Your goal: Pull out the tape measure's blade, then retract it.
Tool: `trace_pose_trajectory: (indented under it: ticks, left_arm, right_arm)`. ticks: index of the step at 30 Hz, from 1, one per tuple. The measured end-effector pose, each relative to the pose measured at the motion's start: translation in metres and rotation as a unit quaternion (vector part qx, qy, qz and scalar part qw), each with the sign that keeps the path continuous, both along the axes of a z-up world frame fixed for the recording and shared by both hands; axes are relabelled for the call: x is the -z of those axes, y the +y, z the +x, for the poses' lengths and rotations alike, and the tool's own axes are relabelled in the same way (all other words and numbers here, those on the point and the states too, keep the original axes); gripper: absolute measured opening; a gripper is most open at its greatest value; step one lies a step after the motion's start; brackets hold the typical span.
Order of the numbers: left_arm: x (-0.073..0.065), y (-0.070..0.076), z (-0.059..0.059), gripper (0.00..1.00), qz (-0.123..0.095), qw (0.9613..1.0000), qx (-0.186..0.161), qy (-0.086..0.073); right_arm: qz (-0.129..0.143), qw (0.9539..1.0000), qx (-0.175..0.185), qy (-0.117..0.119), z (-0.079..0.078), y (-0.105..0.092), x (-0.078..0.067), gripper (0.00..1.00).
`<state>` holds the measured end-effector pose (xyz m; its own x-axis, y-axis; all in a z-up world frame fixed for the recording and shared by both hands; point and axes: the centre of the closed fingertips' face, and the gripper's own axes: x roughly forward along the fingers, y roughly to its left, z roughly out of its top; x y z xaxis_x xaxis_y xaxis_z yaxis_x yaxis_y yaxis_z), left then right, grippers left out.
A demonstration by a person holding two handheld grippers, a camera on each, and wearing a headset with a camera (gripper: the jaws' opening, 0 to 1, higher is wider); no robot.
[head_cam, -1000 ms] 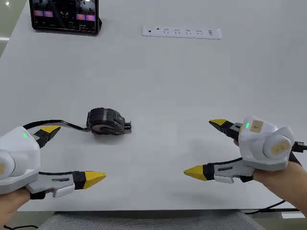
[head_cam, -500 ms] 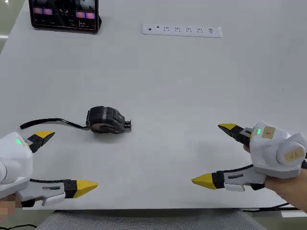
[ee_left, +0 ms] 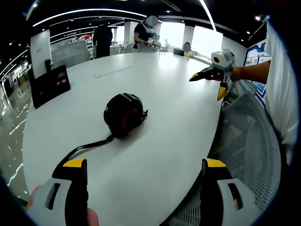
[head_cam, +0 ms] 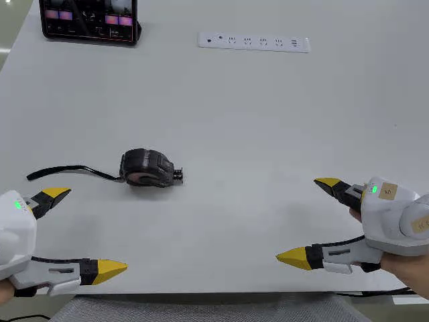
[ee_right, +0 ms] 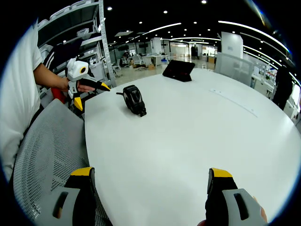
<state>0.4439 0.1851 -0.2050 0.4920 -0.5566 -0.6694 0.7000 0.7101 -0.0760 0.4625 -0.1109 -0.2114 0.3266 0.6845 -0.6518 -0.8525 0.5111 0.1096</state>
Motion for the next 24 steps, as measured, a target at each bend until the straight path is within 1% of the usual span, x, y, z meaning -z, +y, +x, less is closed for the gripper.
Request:
trace_pose_trajectory:
  ticks: [4,8,9,10,11,12,13,14,16,17,21,23,24]
  left_arm:
    - [0.0010,0.0001,0.0001,0.99,0.000,1.0000,-0.001,-0.001]
    - [0.0028,-0.0022,-0.0030,0.99,0.003,1.0000,0.006,0.001]
    - [0.0027,-0.0022,-0.0032,0.99,0.005,1.0000,0.007,-0.001]
    - [0.0023,0.0017,-0.0002,0.99,0.019,0.9997,0.001,-0.012]
    - [0.0033,-0.0016,-0.0047,0.99,0.008,0.9999,0.006,0.003]
    - [0.0022,-0.0022,-0.0041,0.99,-0.001,1.0000,-0.001,0.006]
    - [0.0012,-0.0012,-0.0026,0.99,-0.004,1.0000,-0.005,0.004]
    - [0.0021,-0.0047,-0.0076,0.98,-0.017,0.9996,-0.001,0.023]
    - [0.0027,0.0010,-0.0027,0.98,0.003,1.0000,-0.004,0.003]
    - [0.0026,-0.0014,-0.0050,0.99,-0.006,0.9999,-0.003,0.012]
    - [0.0022,-0.0009,-0.0041,0.99,-0.007,0.9999,-0.005,0.010]
    - [0.0013,-0.0016,-0.0039,0.99,-0.010,0.9999,-0.005,0.011]
    - [0.0010,-0.0011,-0.0034,0.99,-0.009,0.9999,-0.006,0.009]
  right_arm:
    - [0.001,1.0000,0.000,0.002,-0.0009,0.0008,-0.0009,0.99]
    - [0.000,1.0000,-0.001,0.002,-0.0002,0.0015,-0.0015,0.99]
    - [0.000,1.0000,-0.001,0.002,0.0000,0.0016,-0.0018,0.99]
    - [0.000,1.0000,-0.001,0.001,0.0003,0.0017,-0.0019,0.99]
    - [0.000,1.0000,-0.001,0.002,0.0002,0.0017,-0.0020,0.99]
    - [0.001,1.0000,-0.001,0.002,0.0003,0.0017,-0.0020,0.99]
    - [0.001,1.0000,-0.001,0.002,0.0002,0.0017,-0.0021,0.99]
    - [0.001,1.0000,-0.001,0.002,0.0001,0.0016,-0.0020,0.99]
    - [0.001,1.0000,0.000,0.002,0.0001,0.0010,-0.0019,0.99]
    - [0.001,1.0000,0.000,0.003,0.0000,0.0006,-0.0019,0.99]
    - [0.001,1.0000,0.001,0.003,-0.0010,-0.0001,-0.0019,0.99]
    - [0.000,1.0000,0.002,0.004,-0.0016,-0.0006,-0.0018,0.99]
    - [0.000,1.0000,0.002,0.004,-0.0018,-0.0007,-0.0018,0.99]
